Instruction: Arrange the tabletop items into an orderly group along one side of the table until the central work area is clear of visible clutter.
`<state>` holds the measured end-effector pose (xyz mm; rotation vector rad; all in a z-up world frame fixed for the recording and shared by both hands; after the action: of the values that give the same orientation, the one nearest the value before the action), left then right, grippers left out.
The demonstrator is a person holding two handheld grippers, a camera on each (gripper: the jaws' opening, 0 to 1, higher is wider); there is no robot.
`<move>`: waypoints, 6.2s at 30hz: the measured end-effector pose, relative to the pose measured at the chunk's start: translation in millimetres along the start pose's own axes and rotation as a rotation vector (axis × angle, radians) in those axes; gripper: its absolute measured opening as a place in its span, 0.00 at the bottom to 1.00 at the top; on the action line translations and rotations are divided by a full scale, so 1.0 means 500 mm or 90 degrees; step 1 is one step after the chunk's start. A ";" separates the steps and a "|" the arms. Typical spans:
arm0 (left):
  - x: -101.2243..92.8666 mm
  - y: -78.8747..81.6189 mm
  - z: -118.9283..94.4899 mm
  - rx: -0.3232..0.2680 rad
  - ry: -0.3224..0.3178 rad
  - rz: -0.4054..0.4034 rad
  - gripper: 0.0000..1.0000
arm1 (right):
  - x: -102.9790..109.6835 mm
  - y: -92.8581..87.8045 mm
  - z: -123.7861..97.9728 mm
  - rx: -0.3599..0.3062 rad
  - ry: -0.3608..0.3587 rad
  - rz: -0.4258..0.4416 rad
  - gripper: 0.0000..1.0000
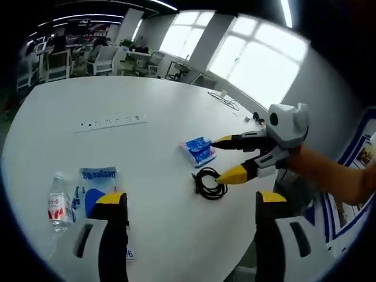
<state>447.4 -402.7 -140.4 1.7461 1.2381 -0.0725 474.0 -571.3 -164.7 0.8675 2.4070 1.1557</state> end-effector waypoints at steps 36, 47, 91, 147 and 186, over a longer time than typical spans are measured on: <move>0.100 -0.082 -0.222 -0.059 0.054 -0.061 0.92 | 0.124 0.064 0.072 0.001 0.117 -0.085 0.60; 0.126 -0.107 -0.280 -0.089 0.072 -0.098 0.92 | 0.186 0.100 0.120 0.003 0.194 -0.136 0.59; 0.208 -0.187 -0.316 -0.104 0.071 -0.184 0.93 | 0.403 0.128 0.319 0.101 0.564 -0.288 0.32; 0.214 -0.229 -0.311 -0.133 0.061 -0.231 0.91 | 0.478 0.094 0.287 0.236 0.814 -0.303 0.00; 0.253 -0.229 -0.348 -0.159 0.086 -0.249 0.91 | 0.522 0.106 0.282 0.049 0.536 -0.875 0.00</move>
<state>345.0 -186.8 -188.6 1.2957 1.6035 -0.0265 370.6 -293.4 -218.4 -1.4010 2.6086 0.8110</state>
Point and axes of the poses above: the point that each gripper's makers call its tool centre point, and the gripper's own axes: z roughly forward along the fingers, x roughly to its left, y roughly out of its top, the point moved 5 cm from there along -z, roughly backward along the fingers, and after that the axes turned 9 degrees about -z, right-handed, at the moved point
